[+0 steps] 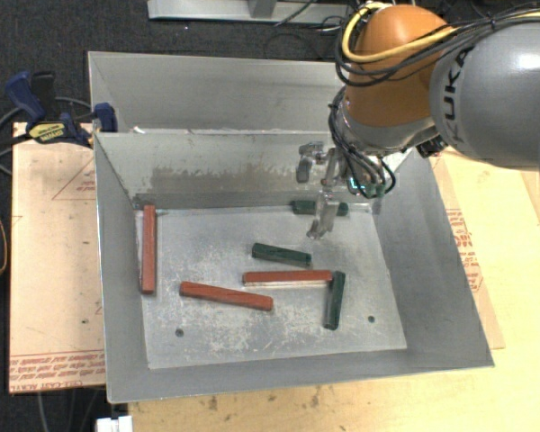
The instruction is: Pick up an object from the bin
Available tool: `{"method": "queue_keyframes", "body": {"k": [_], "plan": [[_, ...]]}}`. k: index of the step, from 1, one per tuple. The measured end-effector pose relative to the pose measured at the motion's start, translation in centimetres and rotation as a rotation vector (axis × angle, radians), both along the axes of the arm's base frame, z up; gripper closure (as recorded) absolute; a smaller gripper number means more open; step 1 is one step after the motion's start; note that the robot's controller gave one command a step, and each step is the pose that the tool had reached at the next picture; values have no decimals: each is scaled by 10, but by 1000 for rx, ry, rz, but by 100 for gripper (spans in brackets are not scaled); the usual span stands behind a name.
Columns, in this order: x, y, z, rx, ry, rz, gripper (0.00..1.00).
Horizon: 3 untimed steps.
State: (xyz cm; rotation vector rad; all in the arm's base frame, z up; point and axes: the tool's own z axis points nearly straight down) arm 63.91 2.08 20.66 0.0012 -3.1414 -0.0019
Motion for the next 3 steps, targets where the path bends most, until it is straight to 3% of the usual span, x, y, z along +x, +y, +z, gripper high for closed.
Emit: {"method": "queue_keyframes", "body": {"k": [1, 2, 3], "plan": [[-51, 52, -116, 1, 8, 59, 0], [-34, -3, -138, -2, -1, 51, 0], [-33, 1, -135, 0, -3, 55, 100]]}}
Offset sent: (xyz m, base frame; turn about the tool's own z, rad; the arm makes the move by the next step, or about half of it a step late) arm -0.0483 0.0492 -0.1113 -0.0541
